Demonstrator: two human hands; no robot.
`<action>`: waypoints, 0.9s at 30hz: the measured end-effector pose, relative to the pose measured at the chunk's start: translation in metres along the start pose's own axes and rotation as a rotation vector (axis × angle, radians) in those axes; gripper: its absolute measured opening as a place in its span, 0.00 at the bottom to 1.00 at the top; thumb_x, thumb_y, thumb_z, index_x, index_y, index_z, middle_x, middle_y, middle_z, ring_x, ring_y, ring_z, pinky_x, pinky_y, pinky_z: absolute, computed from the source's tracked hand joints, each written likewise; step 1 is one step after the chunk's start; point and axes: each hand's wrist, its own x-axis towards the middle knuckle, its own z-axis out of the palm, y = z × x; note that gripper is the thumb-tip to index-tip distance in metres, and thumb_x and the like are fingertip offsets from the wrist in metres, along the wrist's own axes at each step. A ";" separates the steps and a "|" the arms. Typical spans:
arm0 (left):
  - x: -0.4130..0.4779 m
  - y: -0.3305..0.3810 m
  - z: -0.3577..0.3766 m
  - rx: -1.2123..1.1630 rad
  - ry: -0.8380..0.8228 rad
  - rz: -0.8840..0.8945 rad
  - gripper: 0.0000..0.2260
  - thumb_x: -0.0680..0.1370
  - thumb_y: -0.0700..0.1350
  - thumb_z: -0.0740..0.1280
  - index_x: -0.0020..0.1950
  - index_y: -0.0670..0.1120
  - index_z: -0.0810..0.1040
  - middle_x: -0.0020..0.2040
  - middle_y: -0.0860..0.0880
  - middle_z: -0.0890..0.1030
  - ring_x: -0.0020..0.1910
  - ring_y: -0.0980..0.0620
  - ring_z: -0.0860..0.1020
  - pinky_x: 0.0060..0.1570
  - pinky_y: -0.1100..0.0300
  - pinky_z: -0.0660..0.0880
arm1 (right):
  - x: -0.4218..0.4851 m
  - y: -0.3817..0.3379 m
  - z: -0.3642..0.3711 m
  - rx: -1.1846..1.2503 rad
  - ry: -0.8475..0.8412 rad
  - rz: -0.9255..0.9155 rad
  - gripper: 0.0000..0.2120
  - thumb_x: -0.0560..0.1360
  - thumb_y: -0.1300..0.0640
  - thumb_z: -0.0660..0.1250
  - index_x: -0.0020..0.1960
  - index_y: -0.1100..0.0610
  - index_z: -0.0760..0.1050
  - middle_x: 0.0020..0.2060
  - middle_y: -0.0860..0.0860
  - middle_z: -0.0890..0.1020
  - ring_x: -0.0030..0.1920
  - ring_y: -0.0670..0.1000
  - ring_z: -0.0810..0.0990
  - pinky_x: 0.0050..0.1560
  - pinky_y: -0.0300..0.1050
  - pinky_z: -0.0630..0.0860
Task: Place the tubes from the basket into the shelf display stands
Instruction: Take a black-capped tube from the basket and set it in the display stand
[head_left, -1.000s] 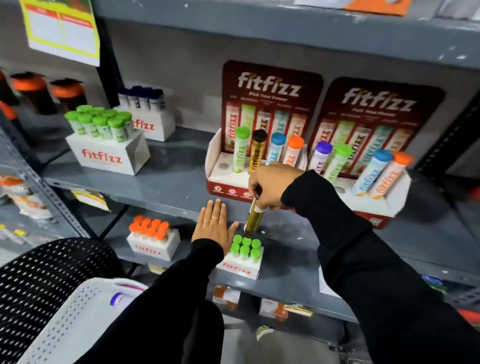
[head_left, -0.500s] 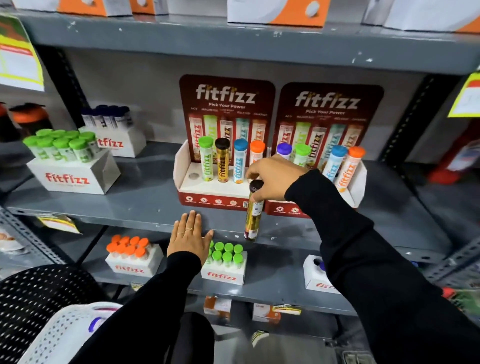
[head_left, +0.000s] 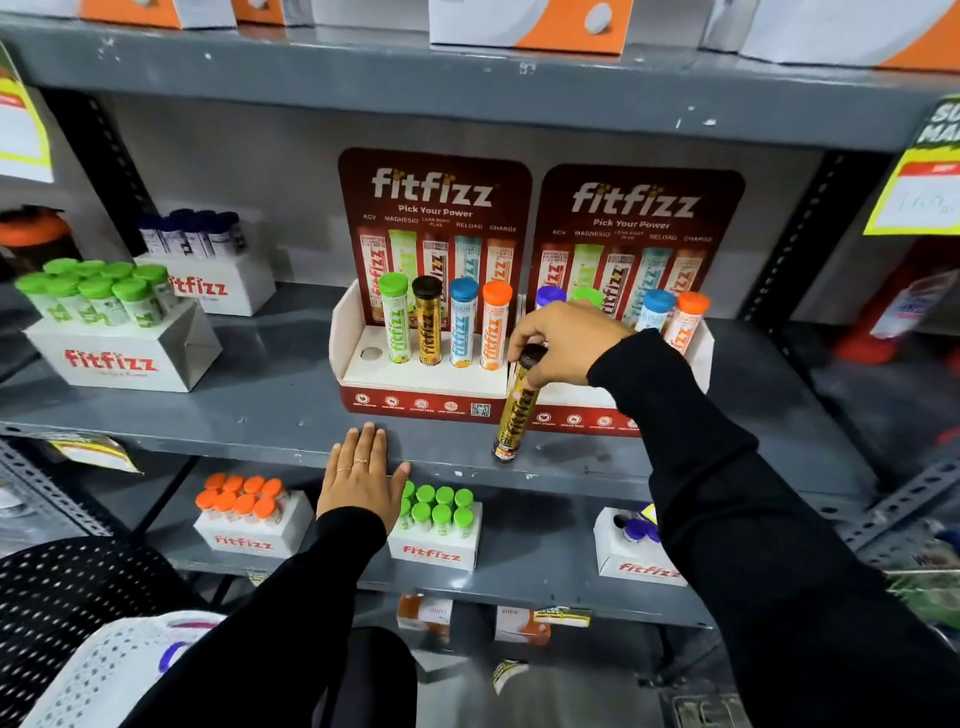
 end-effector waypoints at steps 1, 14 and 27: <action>0.000 0.000 0.000 0.000 0.002 0.000 0.28 0.80 0.56 0.48 0.75 0.42 0.50 0.77 0.46 0.51 0.75 0.48 0.47 0.74 0.53 0.43 | 0.000 0.004 -0.002 0.015 0.024 0.018 0.11 0.72 0.65 0.72 0.54 0.59 0.82 0.46 0.50 0.80 0.52 0.51 0.79 0.39 0.35 0.70; 0.002 0.001 -0.001 0.042 -0.012 -0.016 0.28 0.80 0.57 0.46 0.75 0.43 0.48 0.77 0.47 0.50 0.75 0.49 0.46 0.74 0.54 0.42 | 0.020 0.064 -0.005 0.028 0.635 0.383 0.11 0.75 0.69 0.65 0.57 0.65 0.79 0.54 0.62 0.83 0.55 0.62 0.81 0.57 0.53 0.79; 0.004 0.000 0.005 0.020 0.008 -0.029 0.28 0.79 0.58 0.44 0.75 0.43 0.50 0.77 0.47 0.52 0.75 0.48 0.48 0.74 0.53 0.42 | 0.019 0.084 -0.002 0.098 0.595 0.443 0.14 0.79 0.65 0.62 0.64 0.61 0.75 0.57 0.62 0.81 0.60 0.62 0.77 0.57 0.49 0.76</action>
